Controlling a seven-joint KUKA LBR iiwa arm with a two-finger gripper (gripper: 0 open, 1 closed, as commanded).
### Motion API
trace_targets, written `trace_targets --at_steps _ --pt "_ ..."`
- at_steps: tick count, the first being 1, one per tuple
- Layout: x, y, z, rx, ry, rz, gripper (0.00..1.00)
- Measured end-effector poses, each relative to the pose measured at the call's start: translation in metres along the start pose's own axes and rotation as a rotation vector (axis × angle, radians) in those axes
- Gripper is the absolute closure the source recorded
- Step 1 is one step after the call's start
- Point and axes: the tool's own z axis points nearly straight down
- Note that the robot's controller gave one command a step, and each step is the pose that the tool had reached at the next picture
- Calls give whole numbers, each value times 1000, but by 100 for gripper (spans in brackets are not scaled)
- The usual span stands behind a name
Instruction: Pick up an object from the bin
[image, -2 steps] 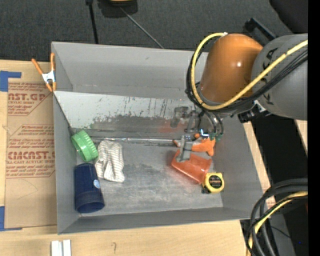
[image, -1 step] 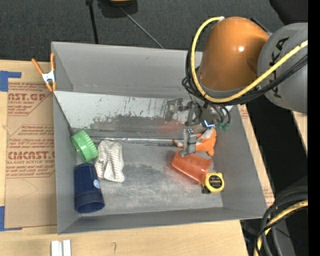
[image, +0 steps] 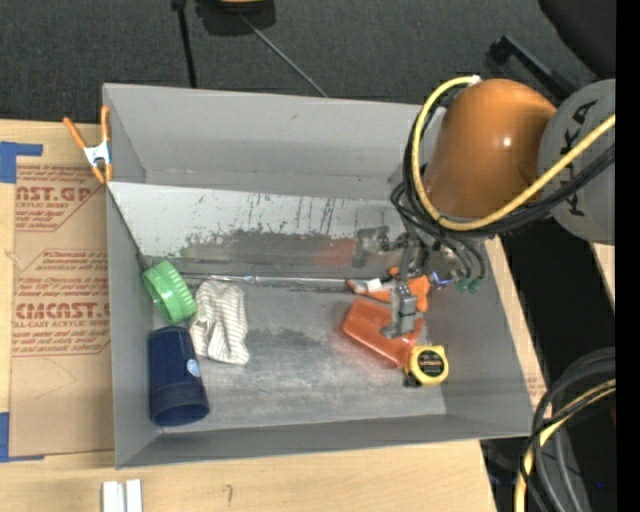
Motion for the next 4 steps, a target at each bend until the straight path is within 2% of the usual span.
trace_targets --at_steps 1,2,3,4 --pt "5 -28 20 1 12 51 0" --pt "22 -59 46 1 4 -14 0" --pt "24 -76 60 0 9 13 0" --pt "18 -62 97 1 3 -85 0"
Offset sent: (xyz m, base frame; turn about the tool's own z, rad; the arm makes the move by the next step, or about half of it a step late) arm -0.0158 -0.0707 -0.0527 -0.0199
